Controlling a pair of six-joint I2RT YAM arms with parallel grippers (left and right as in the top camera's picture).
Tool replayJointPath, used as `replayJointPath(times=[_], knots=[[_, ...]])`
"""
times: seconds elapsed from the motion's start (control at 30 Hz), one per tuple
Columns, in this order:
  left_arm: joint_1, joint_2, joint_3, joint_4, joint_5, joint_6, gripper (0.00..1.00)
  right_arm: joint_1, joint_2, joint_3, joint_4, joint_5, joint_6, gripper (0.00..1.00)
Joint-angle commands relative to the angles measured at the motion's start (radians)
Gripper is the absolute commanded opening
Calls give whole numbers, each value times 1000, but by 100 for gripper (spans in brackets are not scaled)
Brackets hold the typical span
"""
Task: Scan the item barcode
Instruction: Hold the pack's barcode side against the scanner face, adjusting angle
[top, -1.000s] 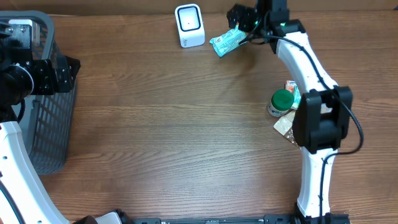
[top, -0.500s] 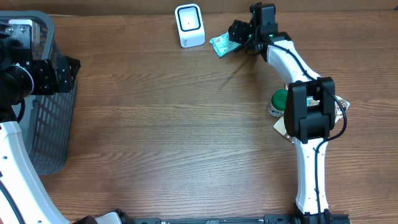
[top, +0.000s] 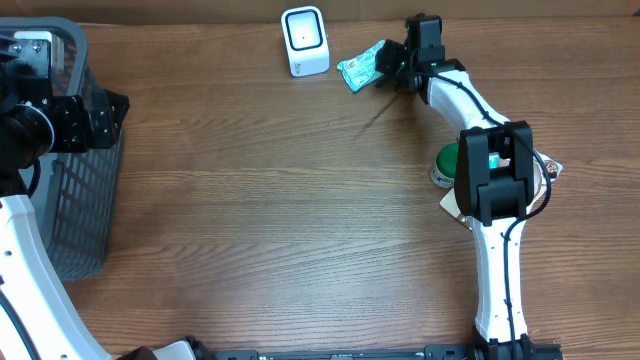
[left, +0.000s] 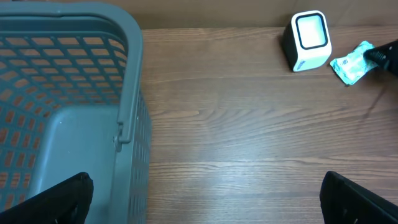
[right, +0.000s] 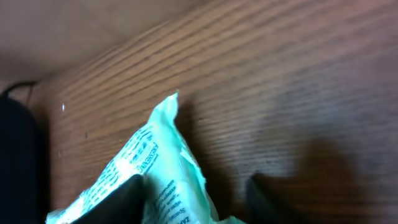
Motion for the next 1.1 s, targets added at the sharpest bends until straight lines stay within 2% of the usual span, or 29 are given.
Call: replayJointPath(times=[0.0, 0.1, 0.3, 0.47, 0.67, 0.9, 1.07], knots=[[-6, 2, -1, 1, 10, 19, 100, -2, 36, 18, -6, -90, 21, 41], [-6, 2, -1, 1, 10, 19, 100, -3, 37, 18, -8, -169, 21, 22], [-7, 2, -1, 1, 10, 19, 100, -13, 17, 18, -51, -238, 16, 9], [-6, 2, -1, 1, 10, 19, 100, -23, -57, 18, -176, -238, -70, 4], [-7, 2, -1, 1, 10, 19, 100, -21, -214, 18, -306, -238, -157, 4], [-7, 2, -1, 2, 10, 19, 99, 20, -387, 18, -317, -209, -201, 4], [-6, 2, -1, 1, 10, 19, 99, 101, -466, 18, -290, -31, -301, 4]])
